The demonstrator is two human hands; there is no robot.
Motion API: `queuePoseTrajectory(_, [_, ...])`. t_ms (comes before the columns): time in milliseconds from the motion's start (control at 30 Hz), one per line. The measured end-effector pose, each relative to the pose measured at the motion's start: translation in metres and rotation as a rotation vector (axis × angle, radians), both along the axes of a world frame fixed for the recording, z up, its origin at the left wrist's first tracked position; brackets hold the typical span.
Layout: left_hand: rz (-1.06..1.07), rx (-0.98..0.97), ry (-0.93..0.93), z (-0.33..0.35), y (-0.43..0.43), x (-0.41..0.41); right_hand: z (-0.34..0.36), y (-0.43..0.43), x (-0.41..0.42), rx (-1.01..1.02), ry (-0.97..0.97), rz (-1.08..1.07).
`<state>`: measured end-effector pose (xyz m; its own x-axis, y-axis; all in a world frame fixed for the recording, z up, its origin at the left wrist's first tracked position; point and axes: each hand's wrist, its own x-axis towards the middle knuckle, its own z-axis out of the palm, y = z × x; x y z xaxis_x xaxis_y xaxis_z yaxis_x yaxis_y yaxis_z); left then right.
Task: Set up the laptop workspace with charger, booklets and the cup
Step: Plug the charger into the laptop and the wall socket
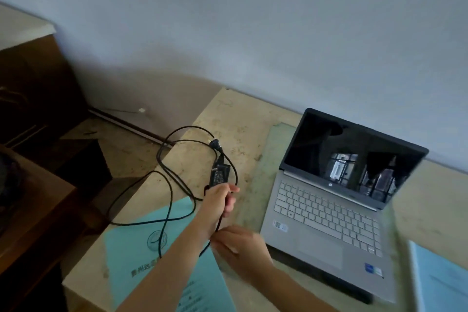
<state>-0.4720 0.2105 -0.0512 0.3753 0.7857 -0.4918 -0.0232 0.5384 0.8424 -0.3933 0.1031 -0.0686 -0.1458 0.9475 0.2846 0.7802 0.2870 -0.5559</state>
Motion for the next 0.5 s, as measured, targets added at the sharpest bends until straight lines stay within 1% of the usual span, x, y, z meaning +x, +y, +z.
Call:
queuePoseTrajectory(67, [-0.038, -0.015, -0.068, 0.005, -0.016, 0.012, 0.002, -0.017, 0.015, -0.042, 0.150, -0.176])
queuePoseTrajectory(167, [-0.164, -0.044, -0.118, 0.011, -0.044, 0.036, 0.011, -0.035, 0.049, -0.064, 0.507, -0.502])
queuePoseTrajectory(233, [-0.265, -0.056, -0.137, 0.014, -0.066, 0.055, 0.019, -0.042, 0.075, -0.061, 0.675, -0.663])
queuePoseTrajectory(300, [-0.373, -0.069, -0.137, 0.016, -0.089, 0.076, 0.025, -0.052, 0.098, -0.070, 0.807, -0.742])
queuePoseTrajectory(367, [-0.469, -0.099, -0.101, 0.015, -0.111, 0.098, 0.026, -0.068, 0.117, -0.076, 0.893, -0.781])
queuePoseTrajectory(500, [-0.577, -0.172, -0.013, 0.011, -0.155, 0.142, 0.020, -0.113, 0.147, -0.090, 1.055, -0.915])
